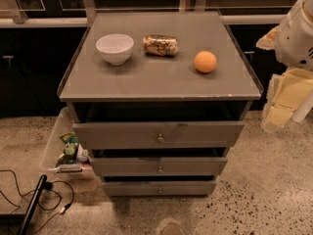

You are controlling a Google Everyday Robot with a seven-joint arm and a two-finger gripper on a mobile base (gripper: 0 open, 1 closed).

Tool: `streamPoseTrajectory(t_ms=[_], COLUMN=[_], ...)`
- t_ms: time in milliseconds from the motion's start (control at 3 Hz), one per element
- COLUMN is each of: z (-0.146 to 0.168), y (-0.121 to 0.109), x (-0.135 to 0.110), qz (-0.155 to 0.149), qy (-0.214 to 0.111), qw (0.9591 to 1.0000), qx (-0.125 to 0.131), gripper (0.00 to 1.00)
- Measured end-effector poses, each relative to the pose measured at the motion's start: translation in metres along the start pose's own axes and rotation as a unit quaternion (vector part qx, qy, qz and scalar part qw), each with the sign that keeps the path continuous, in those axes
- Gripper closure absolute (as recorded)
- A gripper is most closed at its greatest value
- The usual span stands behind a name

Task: Open bottom drawer

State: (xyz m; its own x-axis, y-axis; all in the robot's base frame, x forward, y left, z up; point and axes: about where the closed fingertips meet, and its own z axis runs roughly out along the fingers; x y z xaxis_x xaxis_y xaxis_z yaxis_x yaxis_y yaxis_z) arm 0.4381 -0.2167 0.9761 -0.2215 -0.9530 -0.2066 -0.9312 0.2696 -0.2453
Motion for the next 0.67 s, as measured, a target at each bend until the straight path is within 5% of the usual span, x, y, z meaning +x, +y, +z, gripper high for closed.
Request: streamPoseTrajectory(t_ms=[667], z=[0.0083], y=[0.0024], x=[0.0027], qz=[-0.001], qy=[0.006], qw=[1.0], qx=[-0.004], gripper=[0.0])
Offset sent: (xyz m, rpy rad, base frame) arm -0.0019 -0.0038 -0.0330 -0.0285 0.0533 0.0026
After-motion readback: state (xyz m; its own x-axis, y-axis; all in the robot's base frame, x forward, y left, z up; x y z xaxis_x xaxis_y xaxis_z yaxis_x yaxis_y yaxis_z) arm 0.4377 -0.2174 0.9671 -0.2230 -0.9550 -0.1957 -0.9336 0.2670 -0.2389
